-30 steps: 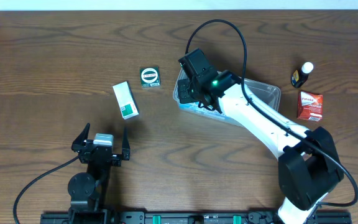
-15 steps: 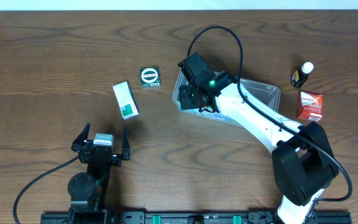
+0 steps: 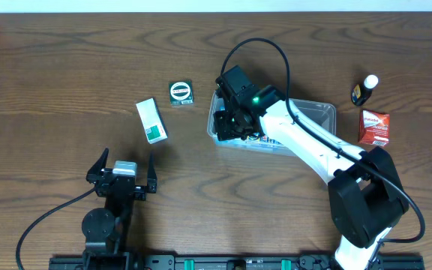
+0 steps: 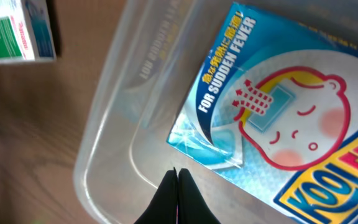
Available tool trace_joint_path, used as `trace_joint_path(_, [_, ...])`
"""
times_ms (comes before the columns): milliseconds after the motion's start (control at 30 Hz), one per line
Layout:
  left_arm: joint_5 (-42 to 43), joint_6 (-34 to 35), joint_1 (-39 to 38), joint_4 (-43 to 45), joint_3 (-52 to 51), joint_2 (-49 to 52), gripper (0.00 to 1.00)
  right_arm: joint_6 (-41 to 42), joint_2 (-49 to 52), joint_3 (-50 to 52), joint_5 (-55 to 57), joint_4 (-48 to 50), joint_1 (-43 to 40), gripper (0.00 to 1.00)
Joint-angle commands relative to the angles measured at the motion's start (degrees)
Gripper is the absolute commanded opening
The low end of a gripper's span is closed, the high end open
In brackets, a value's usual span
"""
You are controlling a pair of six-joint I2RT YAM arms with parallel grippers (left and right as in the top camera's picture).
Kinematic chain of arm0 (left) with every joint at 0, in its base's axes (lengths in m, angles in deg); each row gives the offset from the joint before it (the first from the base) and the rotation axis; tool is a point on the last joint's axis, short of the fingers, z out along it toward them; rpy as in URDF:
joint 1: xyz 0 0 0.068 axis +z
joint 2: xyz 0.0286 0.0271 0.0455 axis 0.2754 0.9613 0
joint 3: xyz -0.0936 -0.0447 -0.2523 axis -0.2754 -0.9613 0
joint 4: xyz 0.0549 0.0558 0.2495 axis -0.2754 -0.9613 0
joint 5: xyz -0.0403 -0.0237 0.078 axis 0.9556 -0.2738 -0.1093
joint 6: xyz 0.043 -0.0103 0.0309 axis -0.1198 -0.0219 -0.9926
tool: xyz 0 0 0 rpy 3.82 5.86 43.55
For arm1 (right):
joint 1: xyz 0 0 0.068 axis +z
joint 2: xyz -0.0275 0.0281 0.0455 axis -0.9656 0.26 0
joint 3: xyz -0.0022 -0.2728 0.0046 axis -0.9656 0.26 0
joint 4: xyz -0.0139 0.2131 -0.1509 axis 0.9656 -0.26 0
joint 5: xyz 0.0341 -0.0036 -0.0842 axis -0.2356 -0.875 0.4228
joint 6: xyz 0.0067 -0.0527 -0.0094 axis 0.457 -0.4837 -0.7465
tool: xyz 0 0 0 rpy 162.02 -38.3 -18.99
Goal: Pack container
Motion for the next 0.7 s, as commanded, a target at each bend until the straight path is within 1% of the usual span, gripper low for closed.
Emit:
trace_joint_path(0, [0.44, -0.33, 0.20, -1.27, -1.36, -0.39, 0.98, -2.84, 0.15, 0.24, -1.68, -1.62, 0.50, 0.01])
trace_joint_path(267, [0.44, -0.33, 0.20, -1.27, -1.36, -0.39, 0.98, -3.67, 0.04, -0.55, -2.71, -2.51, 0.15, 0.01])
trace_joint_path(400, [0.44, -0.33, 0.20, -1.27, -1.36, -0.39, 0.98, -6.75, -1.27, -5.27, -2.84, -4.59, -2.56, 0.01])
trace_joint_path(533, [0.44, -0.33, 0.20, -1.27, -1.36, -0.39, 0.98, -10.84, -4.33, -12.87, -1.49, -10.99, -8.37, 0.02])
trace_joint_path(667, [0.44, -0.33, 0.20, -1.27, -1.36, -0.39, 0.98, -11.43, -8.57, -18.18, 6.99, -19.45, -16.81, 0.01])
